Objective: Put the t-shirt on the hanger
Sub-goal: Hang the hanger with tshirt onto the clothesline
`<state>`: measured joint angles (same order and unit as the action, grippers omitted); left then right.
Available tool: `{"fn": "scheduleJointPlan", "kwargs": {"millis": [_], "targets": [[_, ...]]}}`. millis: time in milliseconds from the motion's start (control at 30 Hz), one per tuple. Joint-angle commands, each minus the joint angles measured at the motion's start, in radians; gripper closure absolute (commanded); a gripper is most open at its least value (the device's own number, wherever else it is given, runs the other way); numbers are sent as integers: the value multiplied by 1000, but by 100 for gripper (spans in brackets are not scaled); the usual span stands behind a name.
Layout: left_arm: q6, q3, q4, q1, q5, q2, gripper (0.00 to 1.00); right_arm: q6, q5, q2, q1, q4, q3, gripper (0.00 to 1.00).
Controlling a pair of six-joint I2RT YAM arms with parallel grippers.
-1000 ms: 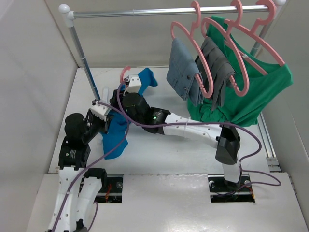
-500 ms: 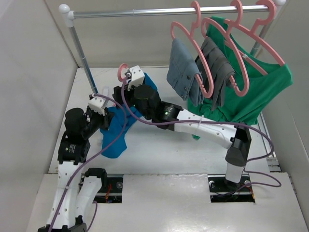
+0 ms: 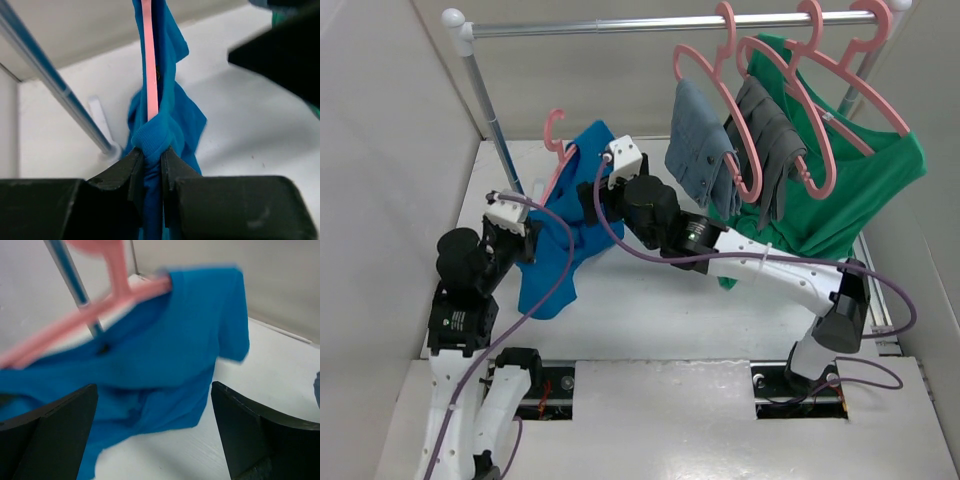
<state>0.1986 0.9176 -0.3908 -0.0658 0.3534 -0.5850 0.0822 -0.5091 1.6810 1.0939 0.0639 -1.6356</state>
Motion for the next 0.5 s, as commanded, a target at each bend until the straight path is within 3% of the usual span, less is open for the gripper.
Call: {"fn": "scheduleJointPlan", "kwargs": {"millis": [0,467], "targets": [[33,113,127,-3,-60,46,100,-25,-14,-78,0,-6,54,1],[51,352,242,-3,-159,-1,100,-25,-46,-113,0,-6,131,1]]}}
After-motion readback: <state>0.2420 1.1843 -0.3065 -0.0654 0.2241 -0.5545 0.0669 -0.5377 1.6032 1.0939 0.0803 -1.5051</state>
